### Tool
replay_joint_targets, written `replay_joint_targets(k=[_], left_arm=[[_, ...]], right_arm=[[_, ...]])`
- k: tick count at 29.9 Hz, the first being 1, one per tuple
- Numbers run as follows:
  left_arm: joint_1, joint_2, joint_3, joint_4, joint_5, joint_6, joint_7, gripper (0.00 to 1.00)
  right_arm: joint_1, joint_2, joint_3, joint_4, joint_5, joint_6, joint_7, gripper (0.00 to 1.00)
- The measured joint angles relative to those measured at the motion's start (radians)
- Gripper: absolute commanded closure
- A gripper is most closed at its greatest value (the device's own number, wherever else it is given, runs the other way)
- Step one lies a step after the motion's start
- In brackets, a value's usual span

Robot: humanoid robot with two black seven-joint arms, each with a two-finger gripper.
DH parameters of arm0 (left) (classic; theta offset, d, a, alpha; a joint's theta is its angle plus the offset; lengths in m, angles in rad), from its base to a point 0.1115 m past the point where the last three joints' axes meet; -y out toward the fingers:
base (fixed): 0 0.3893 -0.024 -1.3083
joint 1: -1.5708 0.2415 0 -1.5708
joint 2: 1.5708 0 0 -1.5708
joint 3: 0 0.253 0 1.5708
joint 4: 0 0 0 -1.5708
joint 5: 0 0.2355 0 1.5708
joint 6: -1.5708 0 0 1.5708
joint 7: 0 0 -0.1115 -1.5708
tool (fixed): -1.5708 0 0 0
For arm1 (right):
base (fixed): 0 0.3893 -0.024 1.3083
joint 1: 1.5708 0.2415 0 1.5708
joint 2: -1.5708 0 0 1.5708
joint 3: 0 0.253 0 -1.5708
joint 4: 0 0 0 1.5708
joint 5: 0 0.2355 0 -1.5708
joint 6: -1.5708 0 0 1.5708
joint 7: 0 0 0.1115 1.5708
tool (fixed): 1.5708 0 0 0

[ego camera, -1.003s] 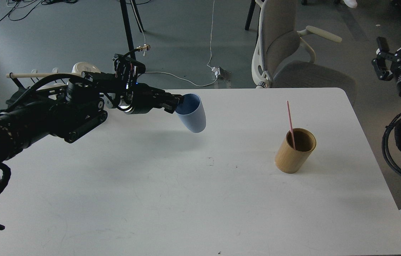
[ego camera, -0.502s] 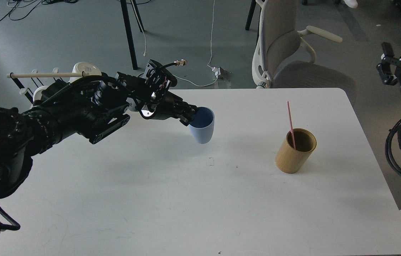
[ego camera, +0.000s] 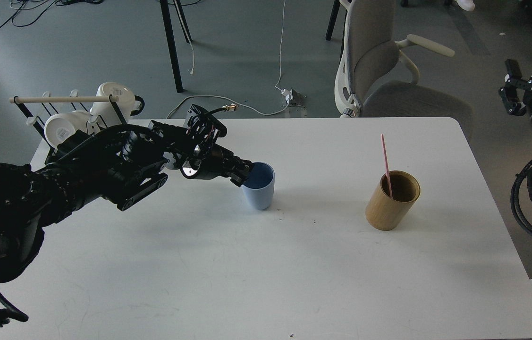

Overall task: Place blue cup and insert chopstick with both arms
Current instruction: 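Lower the blue cup upright onto the table, then release the blue cup and raise the left gripper away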

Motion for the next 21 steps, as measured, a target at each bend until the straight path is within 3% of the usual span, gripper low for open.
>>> replay_joint_targets(k=[5, 17, 21], left_arm=[[0.004, 0.004, -0.001, 0.0, -0.005, 0.001, 0.0, 0.88], [-0.004, 0.022, -0.014, -0.01, -0.012, -0.01, 0.0, 0.44], [-0.005, 0.037, -0.034, -0.021, -0.048, -0.016, 0.0, 0.39]], right_arm=[[0.0, 0.0, 0.0, 0.0, 0.0, 0.0, 0.0, 0.02], [-0.002, -0.001, -0.004, 0.0, 0.0, 0.001, 0.0, 0.02], [-0.002, -0.008, -0.051, 0.015, -0.023, 0.007, 0.0, 0.02]])
